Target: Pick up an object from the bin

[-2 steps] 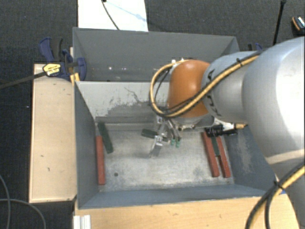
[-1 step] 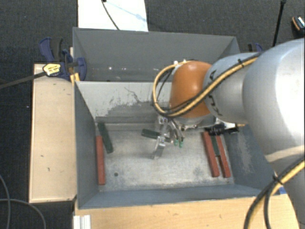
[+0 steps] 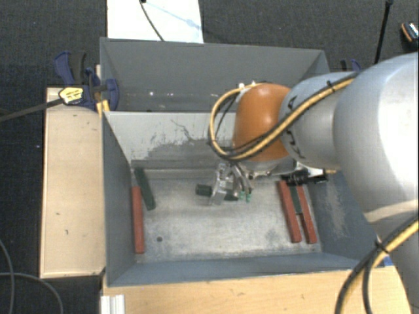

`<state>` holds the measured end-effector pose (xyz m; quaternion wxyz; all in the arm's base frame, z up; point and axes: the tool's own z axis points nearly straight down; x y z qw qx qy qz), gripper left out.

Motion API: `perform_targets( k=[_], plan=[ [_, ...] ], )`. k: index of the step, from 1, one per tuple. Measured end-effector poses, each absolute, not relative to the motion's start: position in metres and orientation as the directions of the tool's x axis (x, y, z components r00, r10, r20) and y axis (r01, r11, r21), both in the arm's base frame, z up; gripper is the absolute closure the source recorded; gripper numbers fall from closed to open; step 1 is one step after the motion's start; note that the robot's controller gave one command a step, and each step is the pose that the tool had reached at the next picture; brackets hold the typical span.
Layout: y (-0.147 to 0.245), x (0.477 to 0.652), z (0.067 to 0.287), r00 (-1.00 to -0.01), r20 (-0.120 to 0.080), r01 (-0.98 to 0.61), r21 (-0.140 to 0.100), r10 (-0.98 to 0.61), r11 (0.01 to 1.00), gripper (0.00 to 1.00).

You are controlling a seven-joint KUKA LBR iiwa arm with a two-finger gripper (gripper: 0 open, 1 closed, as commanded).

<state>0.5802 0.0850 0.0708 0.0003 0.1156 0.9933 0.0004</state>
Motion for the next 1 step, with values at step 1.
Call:
perform_targets(
  k=[1],
  plan=[
    [0.0649,0.5829,0.2105,-0.982,-0.011,0.187,0.003,0.187,0.982,1.0]
  ],
)
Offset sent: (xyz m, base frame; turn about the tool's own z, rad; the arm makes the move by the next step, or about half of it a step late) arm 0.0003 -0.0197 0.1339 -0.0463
